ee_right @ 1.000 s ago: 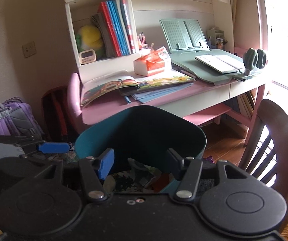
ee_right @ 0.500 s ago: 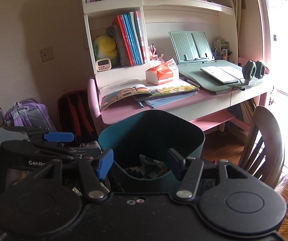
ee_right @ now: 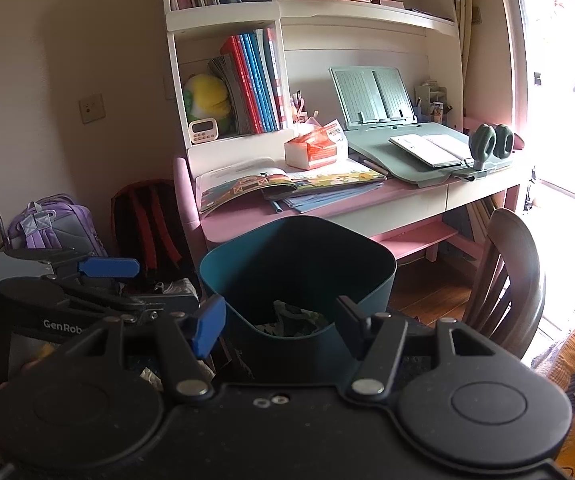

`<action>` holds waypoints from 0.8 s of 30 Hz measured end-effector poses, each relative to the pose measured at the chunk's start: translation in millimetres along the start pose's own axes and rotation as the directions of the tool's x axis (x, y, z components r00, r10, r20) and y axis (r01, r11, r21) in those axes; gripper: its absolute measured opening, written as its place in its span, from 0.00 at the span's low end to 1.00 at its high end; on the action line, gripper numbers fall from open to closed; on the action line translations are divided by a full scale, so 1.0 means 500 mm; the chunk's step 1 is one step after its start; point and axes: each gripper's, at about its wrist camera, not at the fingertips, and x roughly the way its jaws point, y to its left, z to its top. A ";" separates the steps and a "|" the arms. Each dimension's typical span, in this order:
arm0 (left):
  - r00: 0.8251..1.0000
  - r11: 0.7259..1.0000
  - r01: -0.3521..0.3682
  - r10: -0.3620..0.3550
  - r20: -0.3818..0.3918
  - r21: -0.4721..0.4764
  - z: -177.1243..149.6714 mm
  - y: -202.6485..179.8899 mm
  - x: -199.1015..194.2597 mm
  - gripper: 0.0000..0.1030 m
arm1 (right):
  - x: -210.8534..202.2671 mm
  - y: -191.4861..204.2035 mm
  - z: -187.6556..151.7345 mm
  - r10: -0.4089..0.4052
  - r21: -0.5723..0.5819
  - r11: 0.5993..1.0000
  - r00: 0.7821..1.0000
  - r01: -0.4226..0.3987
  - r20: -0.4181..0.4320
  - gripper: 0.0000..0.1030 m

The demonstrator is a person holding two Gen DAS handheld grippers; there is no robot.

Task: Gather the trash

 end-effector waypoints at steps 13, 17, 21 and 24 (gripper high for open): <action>1.000 0.999 -0.001 0.002 0.016 -0.034 0.055 0.001 -0.008 0.96 | -0.012 -0.013 0.029 -0.021 0.022 1.000 1.000 0.021 0.000 0.59; 1.000 0.998 0.000 0.001 0.014 -0.062 0.060 0.009 -0.010 0.96 | -0.014 -0.013 0.032 -0.020 0.029 0.999 1.000 0.020 0.000 0.59; 1.000 0.998 0.001 0.000 0.014 -0.070 0.059 0.010 -0.015 0.96 | -0.015 -0.010 0.030 -0.017 0.027 0.999 1.000 0.017 0.000 0.59; 1.000 0.997 0.011 -0.010 0.011 -0.072 0.056 0.011 -0.018 0.96 | -0.017 -0.007 0.029 -0.015 0.025 1.000 1.000 0.016 -0.003 0.59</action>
